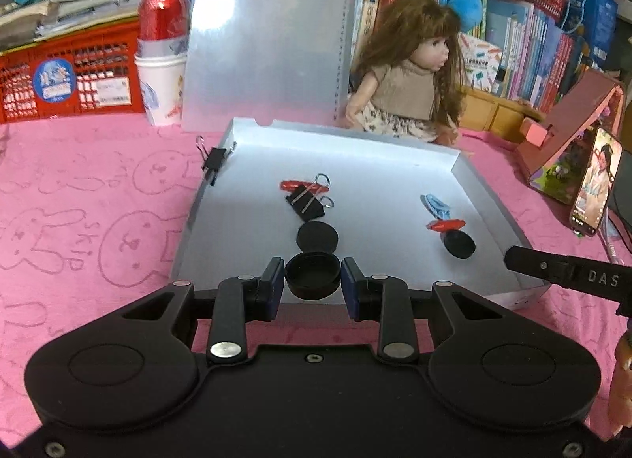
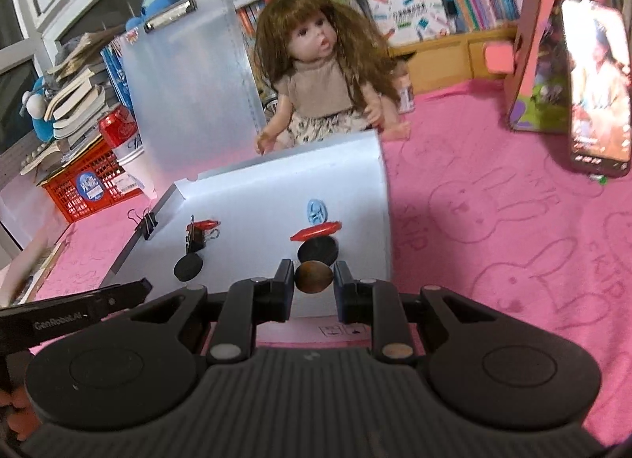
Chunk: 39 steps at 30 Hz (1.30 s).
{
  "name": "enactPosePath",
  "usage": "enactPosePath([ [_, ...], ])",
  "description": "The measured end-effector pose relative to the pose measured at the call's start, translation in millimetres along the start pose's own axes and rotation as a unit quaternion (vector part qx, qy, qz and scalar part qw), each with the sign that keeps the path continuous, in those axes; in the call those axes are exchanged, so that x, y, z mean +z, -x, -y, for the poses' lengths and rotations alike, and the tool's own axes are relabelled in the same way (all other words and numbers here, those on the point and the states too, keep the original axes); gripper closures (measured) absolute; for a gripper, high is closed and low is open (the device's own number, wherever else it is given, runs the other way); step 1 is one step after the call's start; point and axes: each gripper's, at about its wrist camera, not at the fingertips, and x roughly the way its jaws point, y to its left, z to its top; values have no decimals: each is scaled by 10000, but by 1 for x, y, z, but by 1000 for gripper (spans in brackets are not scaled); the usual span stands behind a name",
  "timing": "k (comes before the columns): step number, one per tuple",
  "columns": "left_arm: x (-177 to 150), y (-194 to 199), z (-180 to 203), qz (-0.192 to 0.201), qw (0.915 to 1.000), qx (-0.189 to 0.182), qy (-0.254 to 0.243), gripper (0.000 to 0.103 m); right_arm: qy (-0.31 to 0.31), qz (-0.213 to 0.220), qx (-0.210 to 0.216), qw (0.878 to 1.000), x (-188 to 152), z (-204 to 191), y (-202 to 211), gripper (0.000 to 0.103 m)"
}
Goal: Organize rigid objects
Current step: 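Carry the black cap and brown nut over the tray and lower them, then open both tools to release the cap and nut into the tray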
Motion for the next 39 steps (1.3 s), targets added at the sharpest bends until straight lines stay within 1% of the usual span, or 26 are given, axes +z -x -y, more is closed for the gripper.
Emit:
enactPosePath([
  [2,4,-8,0,-146,9999,-14,9,73,-6,-196,-21,9998,5,-2,-9,78],
  [3,6,-13,-1,-244,9997,-41,-7,73,18,-395,-35,9992,9,-4,-18,78],
  [4,8,-18,-2,-341,9994,-66,-5,73,18,-395,-35,9992,9,-4,-18,78],
  [5,10,-22,-3,-438,9990,-77,-1,73,42,-527,-117,9985,11,-6,-26,78],
  [7,12,-30,-5,-538,9985,-46,9,73,66,-545,-156,9984,11,-7,-28,78],
  [15,17,-42,4,-474,9986,26,-214,73,247,-611,-274,9974,9,-11,-41,78],
  [22,25,-52,7,-412,9987,117,-278,73,360,-713,-311,9963,17,-11,-51,78],
  [27,29,-60,8,-353,9985,243,-328,73,319,-694,-336,9965,21,-10,-57,78],
  [31,27,-58,9,-324,9984,268,-384,73,279,-669,-306,9969,23,-8,-57,78],
  [34,23,-53,8,-343,9984,203,-394,73,260,-706,-219,9969,21,-7,-53,78],
  [37,19,-48,8,-337,9982,181,-471,73,465,-784,-178,9957,17,-10,-50,76],
  [38,18,-48,9,-326,9980,197,-511,73,631,-777,-226,9947,15,-14,-49,74],
  [39,17,-47,9,-319,9978,214,-537,73,631,-777,-226,9947,15,-14,-49,73],
])
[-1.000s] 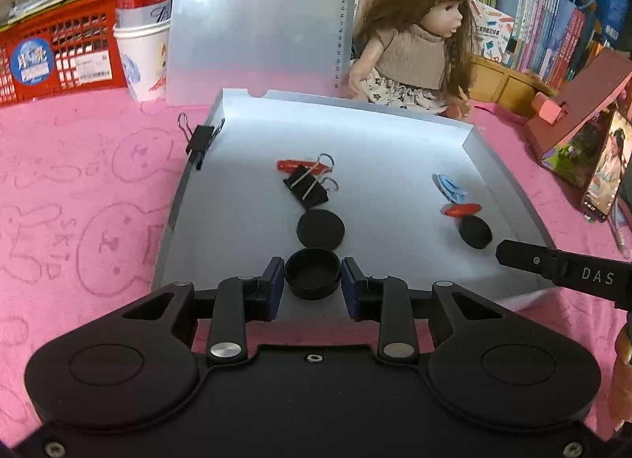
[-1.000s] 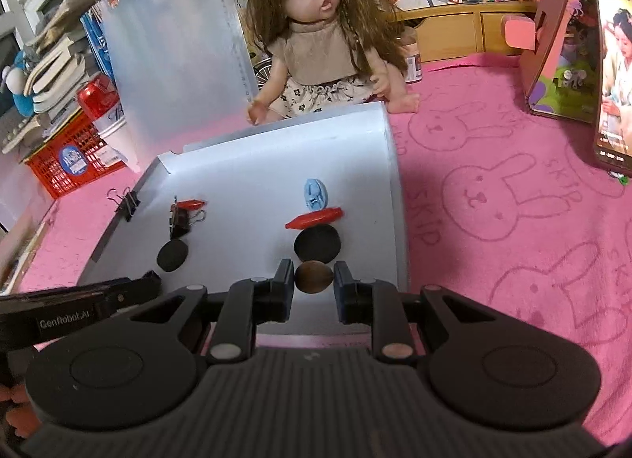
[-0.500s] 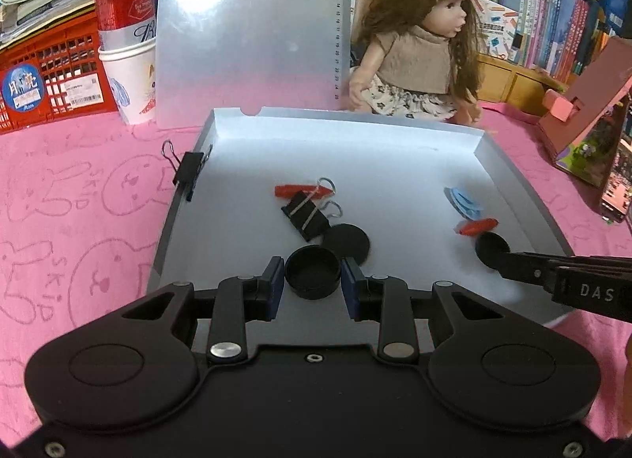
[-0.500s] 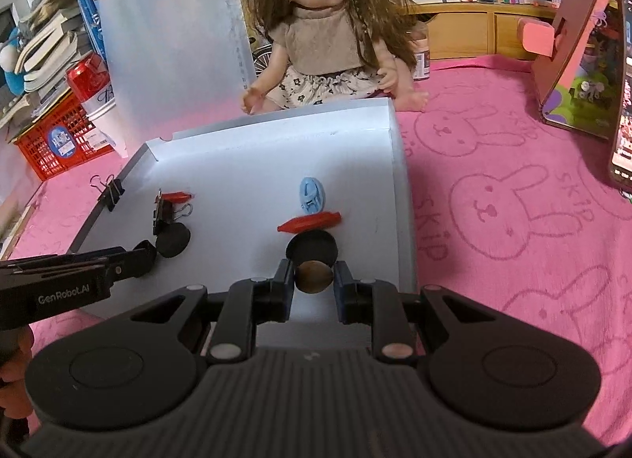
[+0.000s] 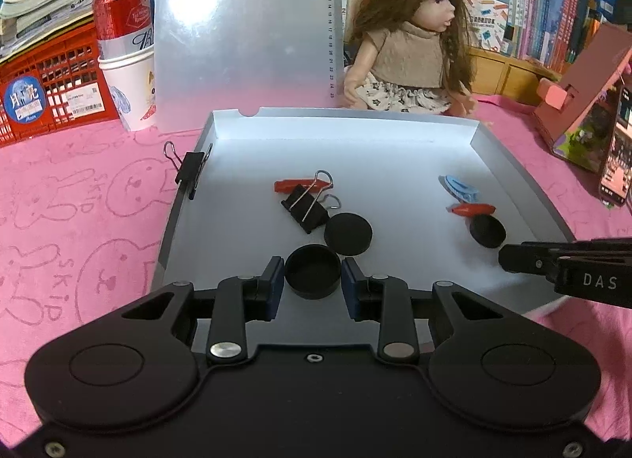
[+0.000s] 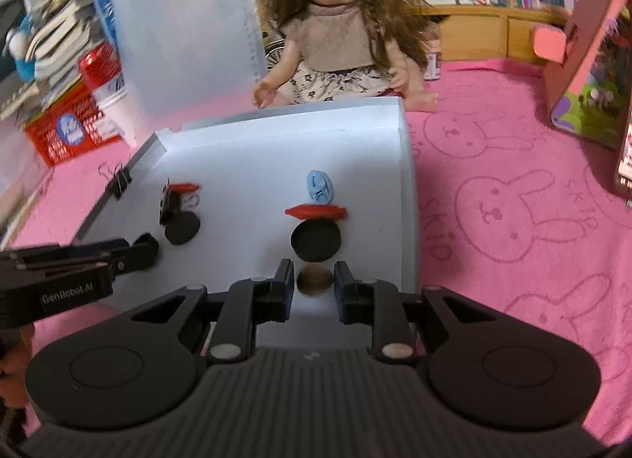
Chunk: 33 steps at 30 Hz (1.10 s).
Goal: Organize rigid objects
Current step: 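Open both tools to release the cap and nut into the tray, then move both open tools back toward the remaining objects on the cloth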
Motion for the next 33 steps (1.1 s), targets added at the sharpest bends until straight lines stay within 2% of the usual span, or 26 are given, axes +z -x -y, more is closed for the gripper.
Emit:
enactPosePath([
  [2,-1,0,1,13,10000,26,-9,73,29,26,-12,10000,0,-2,-1,70],
  [3,-1,0,1,15,10000,34,-1,72,29,26,-12,10000,0,-2,-1,57],
  [4,-1,0,1,4,10000,43,14,69,10,47,10,10000,0,-2,0,54],
  [7,-2,2,0,11,10000,28,68,62,-5,127,56,9999,0,-2,3,50],
  [18,-11,32,1,304,9995,4,39,40,179,579,153,9980,-11,-10,32,23],
  [22,-18,50,3,434,9990,-52,-16,33,347,706,137,9968,-16,-14,42,18],
  [28,-30,77,6,629,9979,-140,-45,28,478,887,184,9947,-26,-17,62,12],
  [30,-36,86,8,675,9975,-190,-90,27,475,951,198,9941,-30,-18,69,6],
  [33,-44,98,12,746,9968,-251,-143,26,516,1050,239,9928,-36,-19,78,5],
])
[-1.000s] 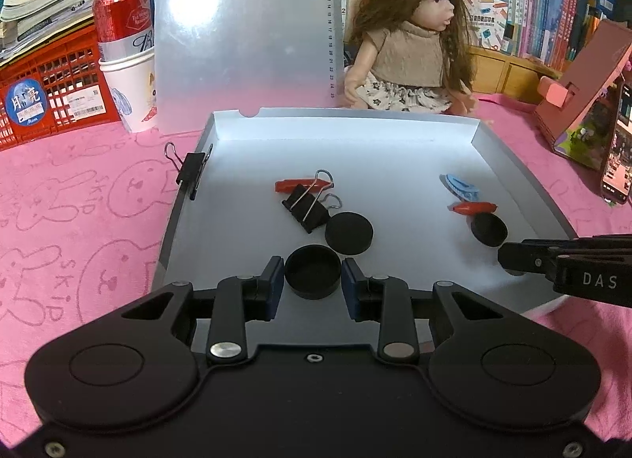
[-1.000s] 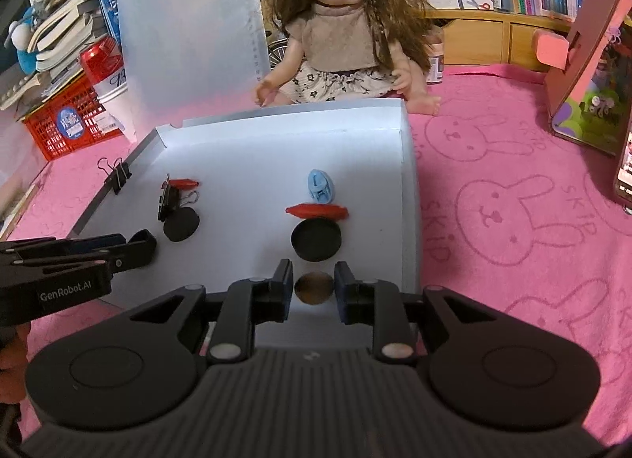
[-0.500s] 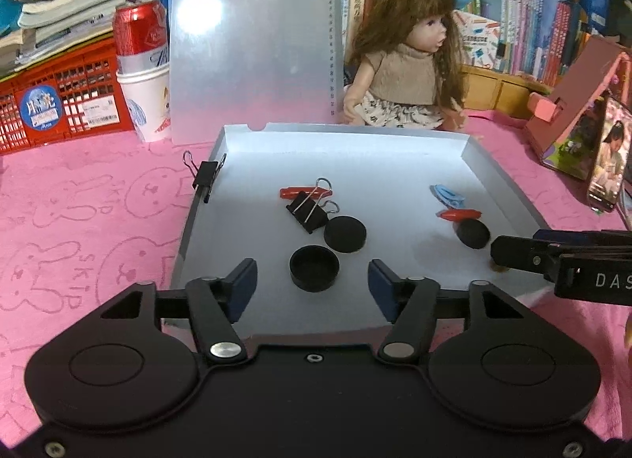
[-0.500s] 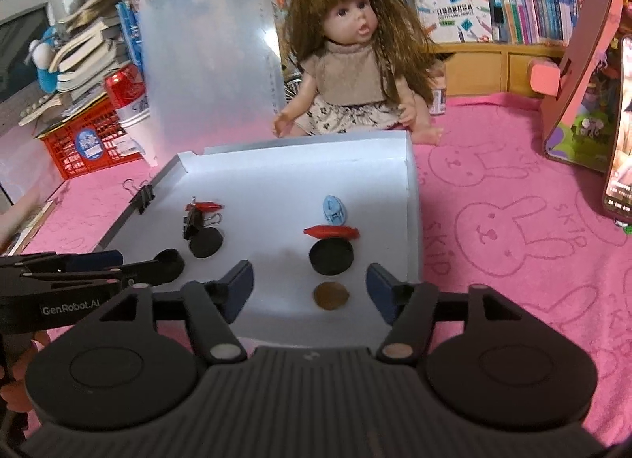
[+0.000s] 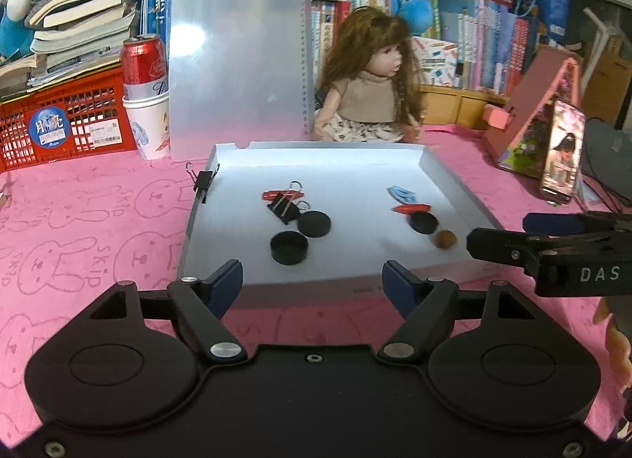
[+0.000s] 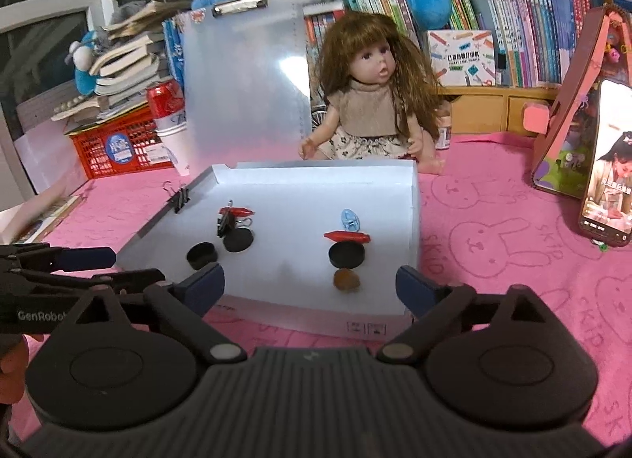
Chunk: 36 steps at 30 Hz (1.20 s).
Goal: Organize rigid objects
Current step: 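Move both open tools back toward the remaining objects on the cloth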
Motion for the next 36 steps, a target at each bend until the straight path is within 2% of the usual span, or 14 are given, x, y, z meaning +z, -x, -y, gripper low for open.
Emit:
enactPosePath([
  [3,-8,13,4,25,10000,-39,-42,25,124,126,19,9998,-6,-6,14,0],
  [7,-18,27,8,36,9999,-78,-72,25,262,210,30,9994,-15,-11,28,0],
  [14,-38,56,14,275,9994,9,-194,24,475,318,-34,9984,-34,-15,49,0],
  [23,-69,88,26,364,9989,-122,-285,23,394,427,31,9983,-61,-13,70,0],
  [27,-83,100,33,455,9983,-69,-345,23,506,497,-27,9975,-73,-14,78,0],
  [36,-114,114,34,289,9993,-94,-201,23,745,532,-264,9955,-96,-13,97,0],
])
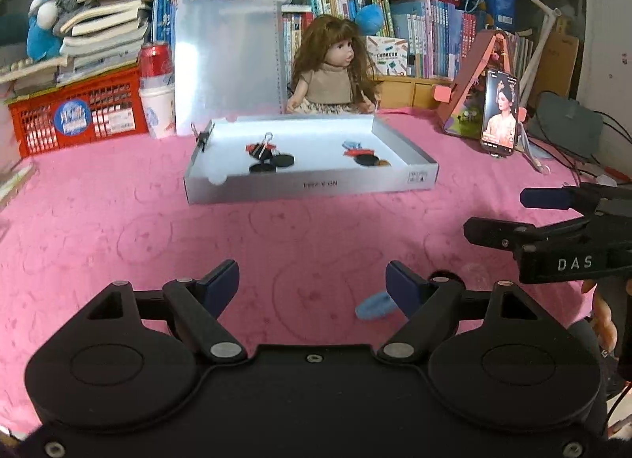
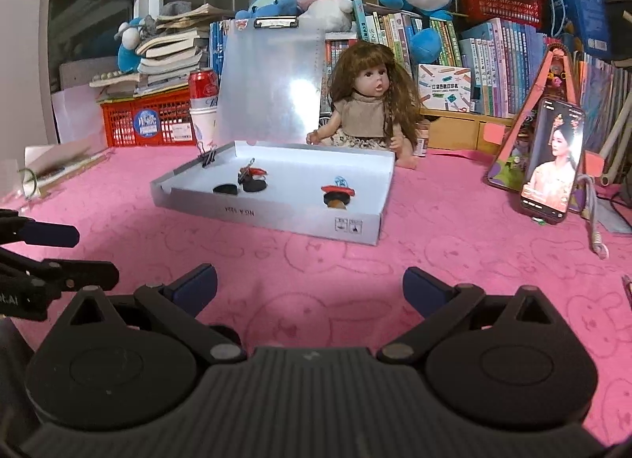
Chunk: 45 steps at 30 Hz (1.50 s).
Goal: Organize rigid objects
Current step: 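Move both open tools back toward the remaining objects on the cloth, then grasp another brown nut with the left tool while the right tool grasps the clear ball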
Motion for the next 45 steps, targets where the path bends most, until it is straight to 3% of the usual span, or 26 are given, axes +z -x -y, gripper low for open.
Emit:
enactPosePath([
  [11,-23,2,5,-134,9999,31,-17,26,866,56,69,9962,-26,-27,11,0],
  [22,-29,4,11,-146,9998,-128,1,40,876,89,205,9959,-35,-33,15,6],
  [28,-32,10,19,-213,9986,-471,-129,54,740,72,160,9971,-38,-25,18,18],
  [32,-35,11,31,-232,9969,-681,-328,57,704,-65,174,9973,-39,-19,18,28],
  [38,-40,2,49,-139,9966,-639,-493,59,977,-221,279,9946,-42,-24,14,35],
  [42,-42,-7,55,-204,9968,-630,-458,72,991,-354,359,9938,-42,-23,6,42],
  [45,-45,-11,58,-178,9971,-564,-474,75,836,-394,428,9948,-39,-18,2,46],
])
